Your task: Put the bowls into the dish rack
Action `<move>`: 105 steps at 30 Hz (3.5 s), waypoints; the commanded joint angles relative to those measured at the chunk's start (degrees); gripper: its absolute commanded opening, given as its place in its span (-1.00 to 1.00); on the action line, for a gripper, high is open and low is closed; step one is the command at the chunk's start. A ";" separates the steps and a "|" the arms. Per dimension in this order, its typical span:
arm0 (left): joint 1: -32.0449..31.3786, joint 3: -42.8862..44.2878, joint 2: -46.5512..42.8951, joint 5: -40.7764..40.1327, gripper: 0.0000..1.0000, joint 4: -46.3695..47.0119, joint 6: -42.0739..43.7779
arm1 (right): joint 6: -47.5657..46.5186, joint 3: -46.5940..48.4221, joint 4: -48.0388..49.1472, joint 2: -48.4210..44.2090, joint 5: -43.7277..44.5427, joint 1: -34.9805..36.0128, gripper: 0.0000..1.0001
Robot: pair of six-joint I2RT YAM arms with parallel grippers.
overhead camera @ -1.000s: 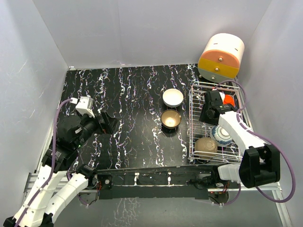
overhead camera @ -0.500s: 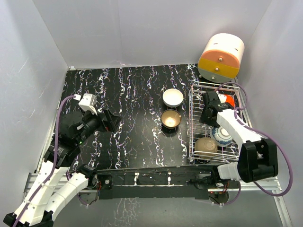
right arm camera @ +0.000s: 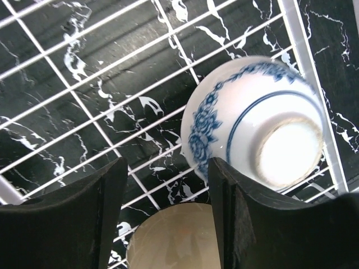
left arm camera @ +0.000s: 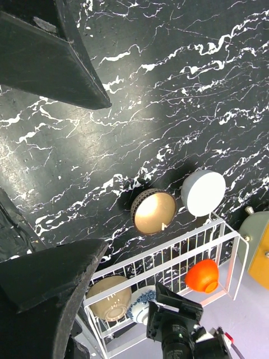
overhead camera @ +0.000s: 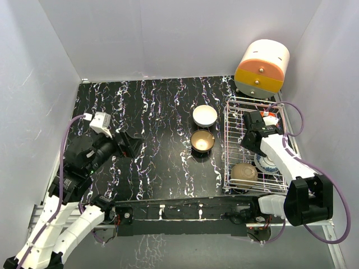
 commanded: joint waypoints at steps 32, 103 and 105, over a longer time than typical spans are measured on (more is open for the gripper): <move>-0.13 3.25 0.87 -7.10 0.94 -3.31 -1.00 | -13.68 20.81 5.48 -1.01 -18.96 2.38 0.98; -0.13 9.07 0.45 -21.17 0.94 -12.53 1.32 | -10.10 18.28 56.09 13.65 -48.75 11.67 -0.85; -0.13 8.83 0.40 -20.70 0.94 -12.38 1.29 | -6.52 14.17 58.66 9.43 -52.50 7.53 -0.85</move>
